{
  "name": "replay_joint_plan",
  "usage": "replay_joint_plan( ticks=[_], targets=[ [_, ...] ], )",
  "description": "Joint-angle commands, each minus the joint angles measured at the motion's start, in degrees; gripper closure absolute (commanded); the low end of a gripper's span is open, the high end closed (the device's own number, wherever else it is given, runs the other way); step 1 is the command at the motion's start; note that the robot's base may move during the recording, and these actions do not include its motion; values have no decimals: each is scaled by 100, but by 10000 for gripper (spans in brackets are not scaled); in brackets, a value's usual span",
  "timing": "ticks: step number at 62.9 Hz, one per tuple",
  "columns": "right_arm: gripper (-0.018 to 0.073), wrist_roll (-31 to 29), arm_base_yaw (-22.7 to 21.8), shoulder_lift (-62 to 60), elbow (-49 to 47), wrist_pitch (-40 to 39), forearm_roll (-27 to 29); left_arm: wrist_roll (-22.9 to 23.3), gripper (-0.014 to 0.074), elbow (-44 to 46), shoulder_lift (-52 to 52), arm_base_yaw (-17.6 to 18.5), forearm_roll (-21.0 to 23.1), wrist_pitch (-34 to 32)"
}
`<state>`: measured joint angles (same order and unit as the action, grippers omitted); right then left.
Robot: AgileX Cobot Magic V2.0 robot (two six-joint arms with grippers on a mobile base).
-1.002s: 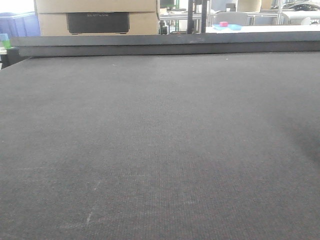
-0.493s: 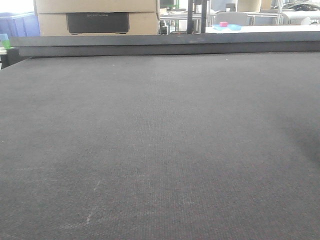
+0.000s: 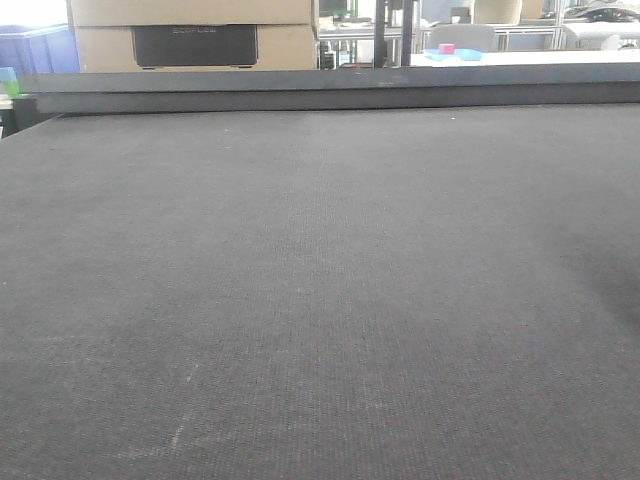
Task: Grab PVC pipe and place in blue bin
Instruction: 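Drive the base with both clamps held toward the shelf of blue bins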
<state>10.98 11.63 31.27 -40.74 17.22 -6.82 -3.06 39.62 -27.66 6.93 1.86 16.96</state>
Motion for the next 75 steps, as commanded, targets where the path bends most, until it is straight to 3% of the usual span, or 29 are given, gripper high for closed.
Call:
replay_joint_plan(
  ticks=[1, 75],
  targets=[
    [727, -17, 2, -21, 19, -100, -56, 7, 707, 1, 41, 10, 3, -170],
    [727, -17, 2, -21, 19, -100, -56, 7, 707, 1, 41, 10, -8, -170]
  ],
)
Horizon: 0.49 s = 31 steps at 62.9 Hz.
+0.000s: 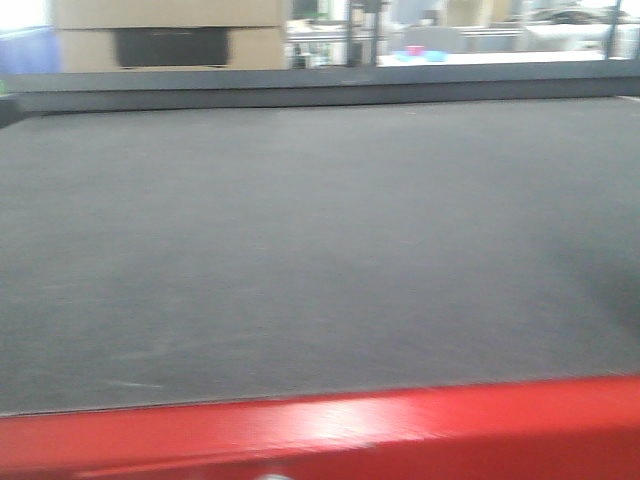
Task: Grab PVC pipe and place in blue bin
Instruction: 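Drive the base with both clamps held toward the shelf of blue bins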
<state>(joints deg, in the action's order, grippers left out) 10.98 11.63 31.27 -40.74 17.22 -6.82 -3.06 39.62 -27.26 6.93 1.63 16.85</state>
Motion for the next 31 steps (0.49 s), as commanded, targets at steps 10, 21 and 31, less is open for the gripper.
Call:
replay_joint_plan(
  ticks=[10, 21, 31],
  targets=[
    [727, -17, 2, -22, 19, -106, -56, 7, 707, 1, 2, 10, 15, -159],
    [727, -17, 2, -22, 19, -106, -56, 7, 707, 1, 2, 10, 15, -159],
    [727, -17, 2, -22, 19, -106, -56, 7, 707, 1, 2, 10, 15, -159]
  ],
)
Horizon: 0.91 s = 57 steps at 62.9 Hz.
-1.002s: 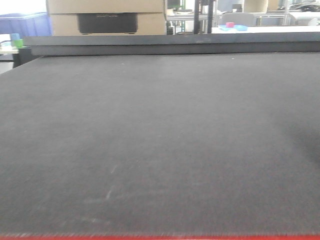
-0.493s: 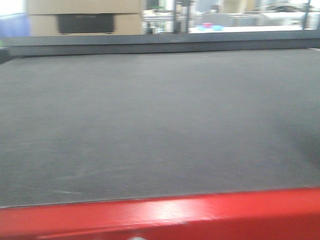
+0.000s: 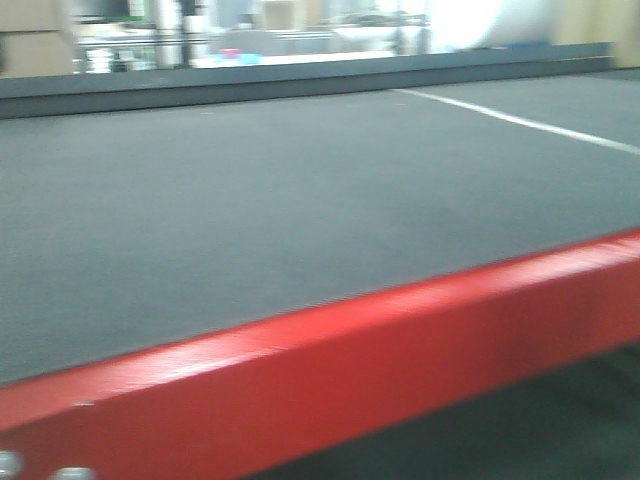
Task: Grab PVC pipe and place in blue bin
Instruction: 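Drive the base with both clamps held toward the shelf of blue bins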
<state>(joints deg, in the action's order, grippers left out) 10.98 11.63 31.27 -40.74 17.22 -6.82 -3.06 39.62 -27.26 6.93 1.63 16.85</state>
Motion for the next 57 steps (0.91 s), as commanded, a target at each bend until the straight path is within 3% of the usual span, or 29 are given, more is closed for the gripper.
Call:
replay_joint_plan(
  ticks=[1, 57],
  targets=[
    [727, -17, 2, -22, 19, -106, -56, 7, 707, 1, 2, 10, 15, -159],
    [727, -17, 2, -22, 19, -117, -56, 7, 707, 1, 2, 10, 15, -159]
  ],
)
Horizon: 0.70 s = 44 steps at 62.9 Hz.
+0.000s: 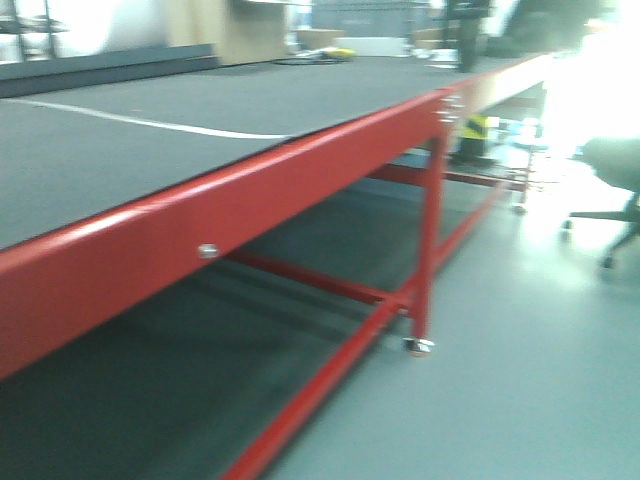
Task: Grab PVC pipe and place in blue bin
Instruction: 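Drive the base with both clamps held toward the shelf of blue bins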
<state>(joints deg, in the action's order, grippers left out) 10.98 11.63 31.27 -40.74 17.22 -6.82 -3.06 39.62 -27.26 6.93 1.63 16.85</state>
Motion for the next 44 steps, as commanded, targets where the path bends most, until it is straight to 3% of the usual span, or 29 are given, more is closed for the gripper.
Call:
replay_joint_plan(
  ticks=[1, 44],
  targets=[
    [727, -17, 2, -22, 19, -117, -56, 7, 707, 1, 2, 10, 15, -159],
    [727, -17, 2, -22, 19, -117, -56, 7, 707, 1, 2, 10, 15, -159]
  ],
)
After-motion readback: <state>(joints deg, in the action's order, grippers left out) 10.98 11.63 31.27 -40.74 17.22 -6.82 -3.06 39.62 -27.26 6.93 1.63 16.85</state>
